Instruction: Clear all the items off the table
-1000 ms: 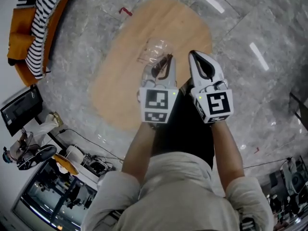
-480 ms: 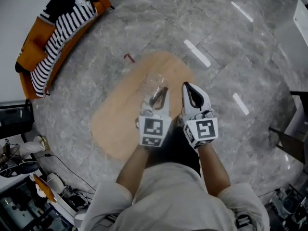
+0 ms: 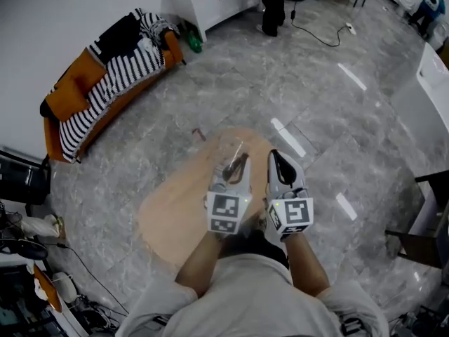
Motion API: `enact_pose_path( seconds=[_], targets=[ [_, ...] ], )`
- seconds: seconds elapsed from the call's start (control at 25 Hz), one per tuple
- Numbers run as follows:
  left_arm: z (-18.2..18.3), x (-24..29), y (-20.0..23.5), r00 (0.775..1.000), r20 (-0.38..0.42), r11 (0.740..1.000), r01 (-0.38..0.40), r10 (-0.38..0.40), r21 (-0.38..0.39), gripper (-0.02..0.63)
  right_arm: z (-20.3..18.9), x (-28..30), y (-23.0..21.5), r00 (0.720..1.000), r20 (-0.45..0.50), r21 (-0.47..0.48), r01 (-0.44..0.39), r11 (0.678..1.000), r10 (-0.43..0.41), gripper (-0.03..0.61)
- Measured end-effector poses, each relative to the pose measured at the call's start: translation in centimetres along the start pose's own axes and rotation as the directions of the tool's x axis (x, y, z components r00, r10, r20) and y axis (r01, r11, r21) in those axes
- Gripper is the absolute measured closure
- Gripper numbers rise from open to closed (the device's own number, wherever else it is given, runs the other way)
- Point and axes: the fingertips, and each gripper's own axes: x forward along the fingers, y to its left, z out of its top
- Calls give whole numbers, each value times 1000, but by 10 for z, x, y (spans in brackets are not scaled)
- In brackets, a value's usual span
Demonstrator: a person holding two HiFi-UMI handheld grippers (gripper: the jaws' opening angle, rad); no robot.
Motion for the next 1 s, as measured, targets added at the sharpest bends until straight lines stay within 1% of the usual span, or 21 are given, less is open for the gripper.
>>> enact_pose_path(
  seconds=[0.08, 0.36, 0.6, 0.8, 1.0],
  targets=[
    [5, -9, -3, 1000, 9, 1000, 7, -7, -17, 574, 10, -1, 5, 1000, 11, -17, -9, 1000, 9, 572],
    [19, -16, -16, 998, 38, 999, 45, -46, 29, 574, 28, 0, 19, 999, 24, -67, -38, 997, 39, 572],
    [43, -19, -13, 996, 80, 998, 31, -36, 56, 574, 51, 0, 21, 997, 55, -109, -52, 993, 58, 572],
    [53, -17, -11, 994, 104, 998, 29, -35, 60, 574, 57, 2, 23, 995, 63, -134, -63, 989, 72, 572],
    [49, -15, -19, 993, 104, 997, 43, -50, 64, 574, 55, 0, 20, 995, 67, -140, -61, 988, 71, 572]
  ],
)
